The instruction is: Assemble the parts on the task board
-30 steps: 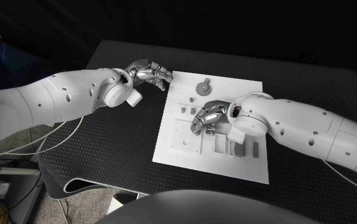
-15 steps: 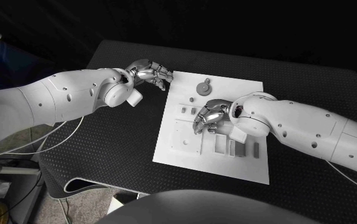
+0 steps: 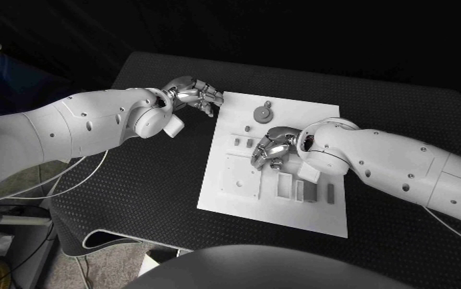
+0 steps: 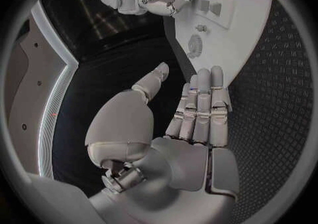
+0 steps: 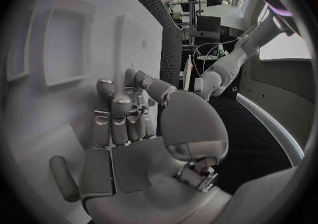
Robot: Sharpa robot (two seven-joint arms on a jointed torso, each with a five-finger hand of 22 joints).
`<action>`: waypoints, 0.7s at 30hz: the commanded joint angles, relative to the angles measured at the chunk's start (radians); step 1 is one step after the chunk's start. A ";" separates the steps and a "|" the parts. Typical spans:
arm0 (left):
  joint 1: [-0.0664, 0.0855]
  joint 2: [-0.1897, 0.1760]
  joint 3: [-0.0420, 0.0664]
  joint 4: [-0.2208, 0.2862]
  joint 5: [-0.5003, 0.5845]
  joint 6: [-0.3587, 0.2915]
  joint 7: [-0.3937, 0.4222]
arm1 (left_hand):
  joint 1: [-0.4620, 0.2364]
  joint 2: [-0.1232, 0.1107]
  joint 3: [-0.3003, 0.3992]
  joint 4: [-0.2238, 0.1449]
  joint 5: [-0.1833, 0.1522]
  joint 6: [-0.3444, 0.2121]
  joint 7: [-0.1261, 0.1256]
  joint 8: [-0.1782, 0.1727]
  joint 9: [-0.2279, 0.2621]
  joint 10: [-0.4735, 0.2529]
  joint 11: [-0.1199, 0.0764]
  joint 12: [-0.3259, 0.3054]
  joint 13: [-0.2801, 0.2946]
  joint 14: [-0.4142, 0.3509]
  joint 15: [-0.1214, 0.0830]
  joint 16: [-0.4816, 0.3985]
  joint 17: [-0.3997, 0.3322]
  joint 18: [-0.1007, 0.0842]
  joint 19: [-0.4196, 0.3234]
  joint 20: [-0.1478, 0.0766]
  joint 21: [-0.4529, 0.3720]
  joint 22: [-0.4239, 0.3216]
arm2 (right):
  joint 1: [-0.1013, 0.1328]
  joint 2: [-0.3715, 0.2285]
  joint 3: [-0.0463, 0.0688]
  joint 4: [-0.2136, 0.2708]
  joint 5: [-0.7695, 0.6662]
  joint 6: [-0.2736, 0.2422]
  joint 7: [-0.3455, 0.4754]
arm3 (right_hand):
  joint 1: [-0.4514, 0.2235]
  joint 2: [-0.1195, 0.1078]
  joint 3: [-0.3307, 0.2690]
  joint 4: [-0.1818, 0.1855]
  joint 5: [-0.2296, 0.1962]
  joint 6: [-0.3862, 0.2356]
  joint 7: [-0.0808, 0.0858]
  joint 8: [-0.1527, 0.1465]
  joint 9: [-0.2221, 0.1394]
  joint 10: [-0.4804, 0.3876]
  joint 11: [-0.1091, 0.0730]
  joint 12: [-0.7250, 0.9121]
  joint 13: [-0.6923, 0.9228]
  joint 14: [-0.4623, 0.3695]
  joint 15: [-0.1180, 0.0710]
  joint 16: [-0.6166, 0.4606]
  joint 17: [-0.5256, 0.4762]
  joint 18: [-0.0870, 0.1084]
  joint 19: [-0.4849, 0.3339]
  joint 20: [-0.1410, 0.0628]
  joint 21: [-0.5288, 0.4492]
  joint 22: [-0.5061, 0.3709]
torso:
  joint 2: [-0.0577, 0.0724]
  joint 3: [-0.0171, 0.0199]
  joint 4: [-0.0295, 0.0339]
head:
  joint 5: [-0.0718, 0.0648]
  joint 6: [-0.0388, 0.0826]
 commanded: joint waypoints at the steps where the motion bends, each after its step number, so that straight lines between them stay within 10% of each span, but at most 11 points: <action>1: 0.001 0.002 0.001 0.001 0.000 -0.002 0.008 | -0.001 0.002 -0.001 0.001 -0.003 0.002 0.008 0.006 -0.001 -0.007 0.003 -0.001 -0.002 0.010 -0.001 0.003 0.002 0.014 0.006 0.000 -0.001 -0.001 | -0.017 -0.007 -0.015 -0.019 -0.055 -0.005 -0.084 | -0.009 -0.001 0.001 -0.005 -0.003 -0.001 0.007 -0.001 0.001 -0.005 0.003 0.003 0.001 -0.001 -0.003 0.003 0.001 0.020 -0.004 -0.002 0.002 0.021 | 0.000 0.0002 -0.0001 | -0.002 0.000; 21: 0.001 0.002 0.001 0.001 0.000 -0.002 0.009 | -0.001 0.002 -0.001 0.000 -0.003 0.002 0.008 0.006 -0.001 -0.007 0.003 -0.001 -0.002 0.010 -0.001 0.003 0.002 0.014 0.006 -0.001 -0.001 -0.001 | -0.017 -0.007 -0.015 -0.019 -0.054 -0.007 -0.082 | -0.009 -0.003 0.001 -0.005 -0.003 0.000 0.007 0.001 0.004 -0.004 0.003 0.004 0.002 0.000 -0.004 0.003 0.001 0.020 -0.004 -0.003 0.003 0.020 | 0.000 -0.0001 -0.0002 | -0.005 0.000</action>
